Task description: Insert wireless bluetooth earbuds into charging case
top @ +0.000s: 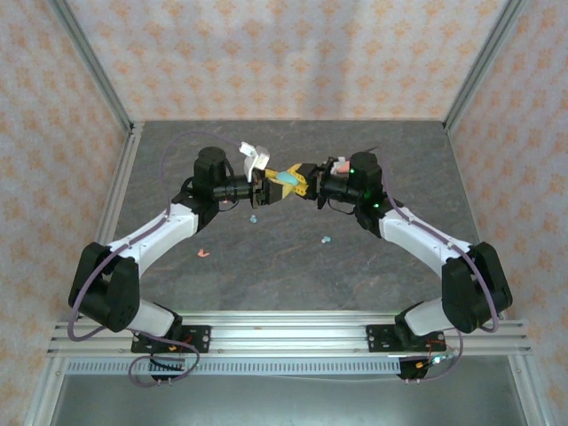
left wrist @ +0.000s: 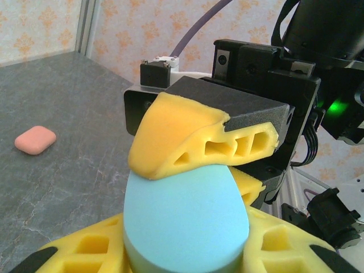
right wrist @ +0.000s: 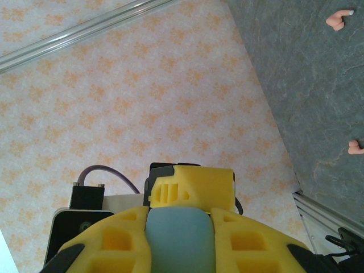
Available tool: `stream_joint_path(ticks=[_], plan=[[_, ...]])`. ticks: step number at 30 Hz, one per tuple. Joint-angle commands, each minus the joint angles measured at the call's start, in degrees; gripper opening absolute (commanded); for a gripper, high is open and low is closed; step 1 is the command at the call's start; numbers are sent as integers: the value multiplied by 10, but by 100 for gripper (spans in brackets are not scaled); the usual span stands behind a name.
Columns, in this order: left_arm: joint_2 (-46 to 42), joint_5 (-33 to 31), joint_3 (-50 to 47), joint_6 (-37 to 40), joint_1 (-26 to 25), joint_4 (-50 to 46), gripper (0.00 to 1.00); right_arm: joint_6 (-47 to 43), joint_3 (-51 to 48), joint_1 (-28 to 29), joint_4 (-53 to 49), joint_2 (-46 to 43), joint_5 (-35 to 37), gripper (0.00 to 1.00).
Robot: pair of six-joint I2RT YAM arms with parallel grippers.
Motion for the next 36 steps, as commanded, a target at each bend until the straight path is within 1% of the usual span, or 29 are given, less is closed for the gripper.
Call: stream_joint_path(ticks=[1, 2, 3, 4, 6, 7, 9, 11, 13, 16, 19, 20, 22, 25, 31, 36], plan=[[1, 16, 17, 13, -8, -12, 21, -20, 20, 4, 33, -11, -18, 33], [-1, 14, 19, 15, -8, -17, 18, -32, 22, 5, 35, -15, -15, 43], [-3, 14, 20, 18, -8, -26, 17, -46, 24, 3, 32, -20, -12, 51], [-7, 13, 21, 22, -7, -34, 15, -68, 27, 2, 20, -28, -7, 56], [-16, 13, 22, 28, -7, -48, 12, -125, 35, -5, -23, -48, 0, 61], [-22, 14, 22, 31, -6, -58, 10, -172, 43, -10, -67, -64, 7, 63], [-35, 18, 21, 39, -3, -78, 9, -273, 63, -15, -162, -97, 32, 66], [-49, 25, 19, 49, -1, -102, 9, -391, 89, -13, -267, -130, 71, 68], [-67, 31, 19, 64, 0, -133, 6, -509, 113, -6, -359, -164, 119, 68], [-96, 33, 18, 89, 0, -186, 5, -630, 133, 24, -426, -193, 168, 65], [-126, 30, 16, 109, -1, -225, 2, -711, 144, 73, -450, -198, 201, 65], [-135, 27, 14, 114, -1, -232, 0, -729, 146, 88, -453, -196, 207, 65], [-157, 18, 6, 121, -1, -236, 0, -764, 148, 117, -454, -188, 218, 67], [-187, 3, -8, 125, 0, -237, 0, -799, 152, 142, -450, -174, 220, 70], [-214, 5, -15, 137, -1, -258, 0, -829, 156, 160, -444, -146, 217, 71], [-220, 21, -10, 139, -1, -269, 0, -831, 156, 160, -430, -140, 250, 69]])
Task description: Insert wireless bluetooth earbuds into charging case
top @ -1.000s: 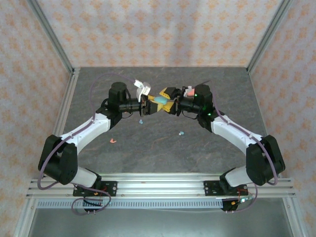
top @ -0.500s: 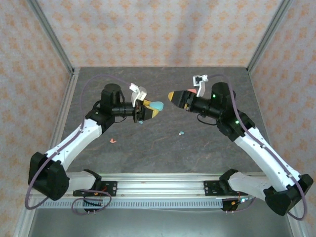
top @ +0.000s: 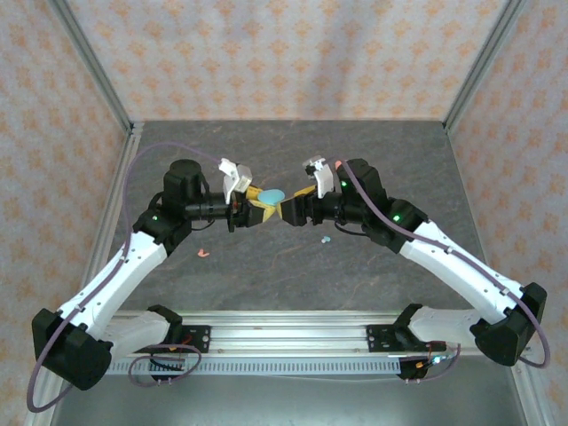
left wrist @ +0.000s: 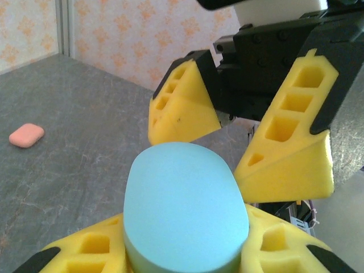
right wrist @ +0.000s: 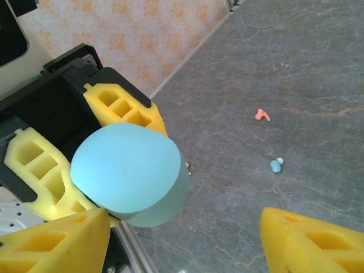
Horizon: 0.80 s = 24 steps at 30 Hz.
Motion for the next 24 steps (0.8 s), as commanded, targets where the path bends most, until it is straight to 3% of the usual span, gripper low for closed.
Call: stream_joint_path(ticks=[1, 14, 24], plan=[[-12, 17, 5, 18, 2, -22, 0, -19, 13, 1, 16, 3, 46, 69], [-13, 37, 14, 28, 2, -41, 0, 9, 37, -3, -9, 25, 145, 67], [-19, 47, 10, 28, 2, -43, 0, 48, 37, -12, 2, 37, 98, 68]])
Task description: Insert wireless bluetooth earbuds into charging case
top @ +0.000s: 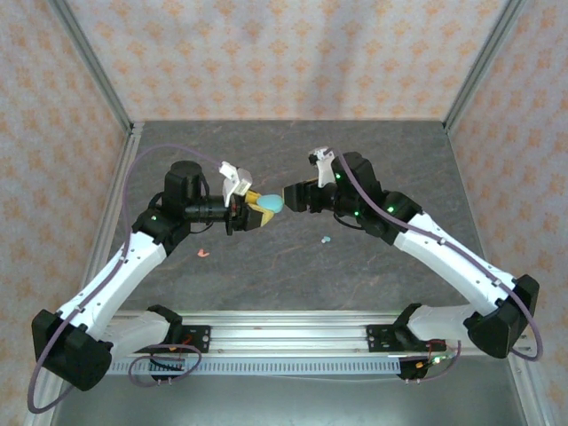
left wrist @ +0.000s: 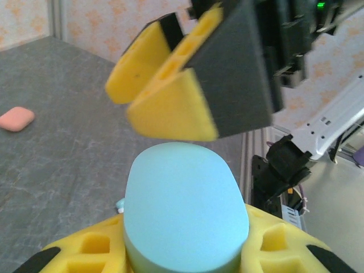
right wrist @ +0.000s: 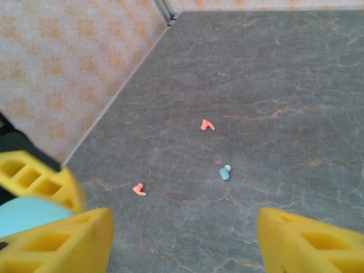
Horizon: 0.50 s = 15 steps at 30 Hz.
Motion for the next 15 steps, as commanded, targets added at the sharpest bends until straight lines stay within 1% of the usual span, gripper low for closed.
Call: stream_joint_path(ticks=[1, 5, 10, 15], plan=[[-15, 31, 10, 15, -4, -5, 0, 12, -2, -2, 38, -5, -33, 68], [-6, 51, 16, 20, -4, -15, 0, 3, -53, -3, 112, -44, -119, 72], [17, 79, 48, 39, -3, -62, 0, 11, -120, -3, 212, -103, -157, 75], [33, 105, 82, 58, -4, -106, 0, 6, -113, -2, 209, -90, -190, 75]])
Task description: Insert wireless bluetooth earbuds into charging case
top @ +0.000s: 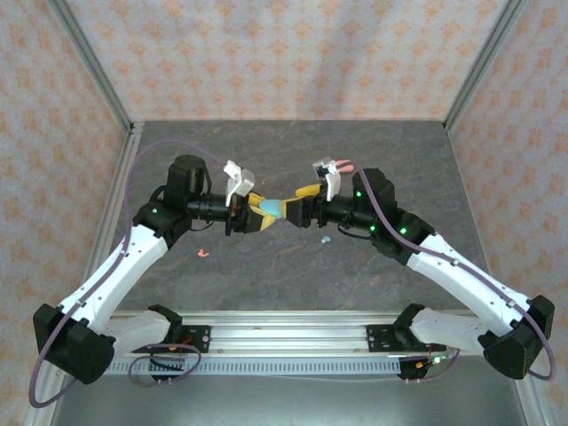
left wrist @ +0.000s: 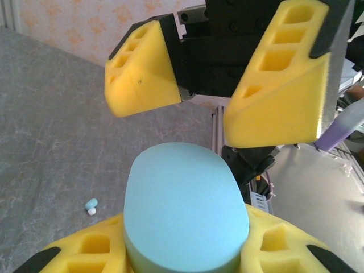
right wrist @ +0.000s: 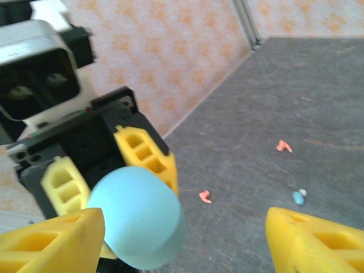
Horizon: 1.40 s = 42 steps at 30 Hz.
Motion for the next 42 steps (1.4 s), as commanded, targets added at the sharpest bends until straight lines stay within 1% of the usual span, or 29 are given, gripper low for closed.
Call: stream_joint_path(ticks=[1, 8, 17, 23, 27, 30, 34, 39, 42], plan=[[6, 40, 36, 28, -2, -47, 0, -3, 10, 1, 35, 10, -45, 75], [11, 49, 46, 34, -2, -63, 0, -29, 28, 4, 2, 29, -47, 83], [13, 50, 48, 42, -1, -72, 0, -57, 32, 5, -52, 16, -34, 88], [17, 45, 48, 43, -1, -72, 0, -47, 14, 4, -46, -12, -24, 89], [18, 43, 48, 43, -1, -72, 0, -35, 14, 7, -41, -12, -36, 89], [18, 35, 49, 39, -1, -71, 0, -30, 9, 13, -25, -8, -51, 91], [16, 32, 50, 28, -1, -62, 0, -35, 7, 15, -30, 2, -60, 92], [9, 30, 49, 22, -1, -59, 0, -51, 9, 16, -43, 10, -47, 92], [6, 30, 49, 18, -1, -59, 0, -60, 10, 16, -44, 12, -37, 89]])
